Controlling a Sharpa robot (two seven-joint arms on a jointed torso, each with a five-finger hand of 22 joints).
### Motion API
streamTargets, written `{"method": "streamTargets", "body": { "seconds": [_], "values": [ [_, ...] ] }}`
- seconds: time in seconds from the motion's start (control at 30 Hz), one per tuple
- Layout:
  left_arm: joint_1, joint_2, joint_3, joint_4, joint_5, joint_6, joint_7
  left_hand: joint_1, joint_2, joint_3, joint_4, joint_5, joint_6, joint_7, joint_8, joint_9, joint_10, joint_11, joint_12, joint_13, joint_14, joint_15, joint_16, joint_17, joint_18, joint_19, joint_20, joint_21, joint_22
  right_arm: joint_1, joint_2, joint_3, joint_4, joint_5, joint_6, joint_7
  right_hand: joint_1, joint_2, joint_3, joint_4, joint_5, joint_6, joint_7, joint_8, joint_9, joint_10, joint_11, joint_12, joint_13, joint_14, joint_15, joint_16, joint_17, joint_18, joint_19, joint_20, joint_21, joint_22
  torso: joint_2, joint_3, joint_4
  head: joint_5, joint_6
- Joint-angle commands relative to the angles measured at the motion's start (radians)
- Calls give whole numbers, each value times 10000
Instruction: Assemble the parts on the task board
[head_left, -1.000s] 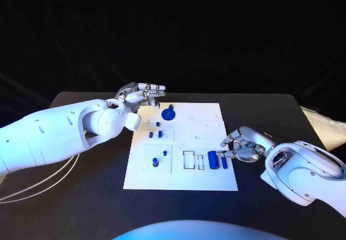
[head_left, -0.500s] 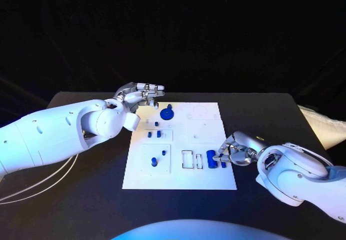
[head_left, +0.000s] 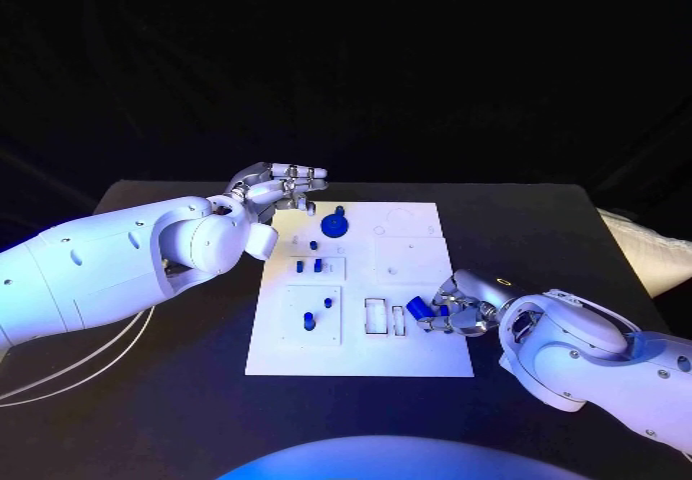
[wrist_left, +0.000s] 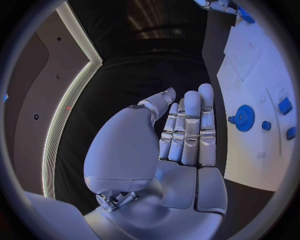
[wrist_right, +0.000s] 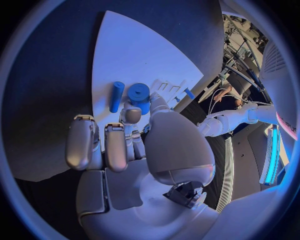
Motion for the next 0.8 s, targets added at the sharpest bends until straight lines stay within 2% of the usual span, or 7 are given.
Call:
{"method": "streamTargets", "body": {
  "seconds": [0.03, 0.17, 0.3, 0.43, 0.6, 0.8],
  "values": [
    [1, 3, 6, 24, -32, 188, 47, -47, 81, -61, 11, -34, -77, -6, 6, -4, -64, -7, 30, -9, -42, -8, 7, -9, 114, -14, 68, -36, -9, -26, 74, -1, -61, -240, 319, -125, 48, 38, -41, 38, 70, 58, -33, 43, 12, 8, -83, 58, 32, 602, -78, 46, 16, -60, 63, 18, 71, 25, 8, -10, 16, -3, -15],
    [1, -1, 6, 27, -32, 198, 37, -47, 81, -61, 11, -34, -77, -6, 6, -4, -64, -7, 30, -9, -42, -8, 7, -9, 114, -14, 68, -36, -9, -42, 145, -1, -145, -243, 389, -179, 107, 131, -71, 95, 113, 131, -58, 95, 38, 35, -102, 106, 133, 604, -90, 61, 31, -64, 73, 10, 91, 56, 4, -17, 26, -12, -28],
    [1, -2, 6, 29, -32, 207, 29, -61, 84, -81, 19, -36, -82, -3, 11, -3, -74, -4, 44, -8, -46, -5, 10, -14, 114, -13, 70, -45, -18, -51, 184, -1, -190, -252, 348, -244, 293, 337, -49, 128, 222, 269, -102, 143, 91, 78, -144, 140, 253, 613, -123, 107, 97, -76, 100, -14, 136, 126, 0, -24, 37, -31, -35],
    [1, -3, 6, 28, -32, 219, 16, -61, 84, -81, 19, -36, -82, -3, 11, -3, -74, -4, 44, -8, -46, -5, 10, -14, 114, -13, 70, -45, -18, -56, 196, -1, -180, -244, 85, -256, 523, 571, 35, 109, 232, 440, -160, 201, 156, 135, -194, 188, 383, 629, -162, 170, 196, -95, 144, -45, 201, 227, -3, -28, 51, -52, -29],
    [1, -3, 6, 25, -32, 231, 5, -61, 84, -81, 19, -36, -82, -3, 11, -3, -74, -4, 44, -8, -46, -5, 10, -14, 114, -13, 70, -45, -18, -58, 151, 1, -28, 35, -589, -198, 653, 790, 111, 137, 272, 580, -220, 230, 217, 248, -246, 278, 540, 666, -204, 304, 422, -136, 241, -88, 335, 432, 0, -30, 70, -61, -7],
    [1, -3, 5, 25, -32, 233, 2, -61, 84, -81, 19, -36, -82, -3, 11, -3, -74, -4, 44, -8, -46, -5, 10, -14, 114, -13, 70, -45, -18, -41, 22, 26, 315, 619, -1550, 89, 608, 950, 110, 309, 606, 684, -260, 192, 285, 342, -287, 287, 653, 686, -240, 394, 562, -163, 302, -135, 427, 567, 5, -40, 76, -68, 13]
  ]
}}
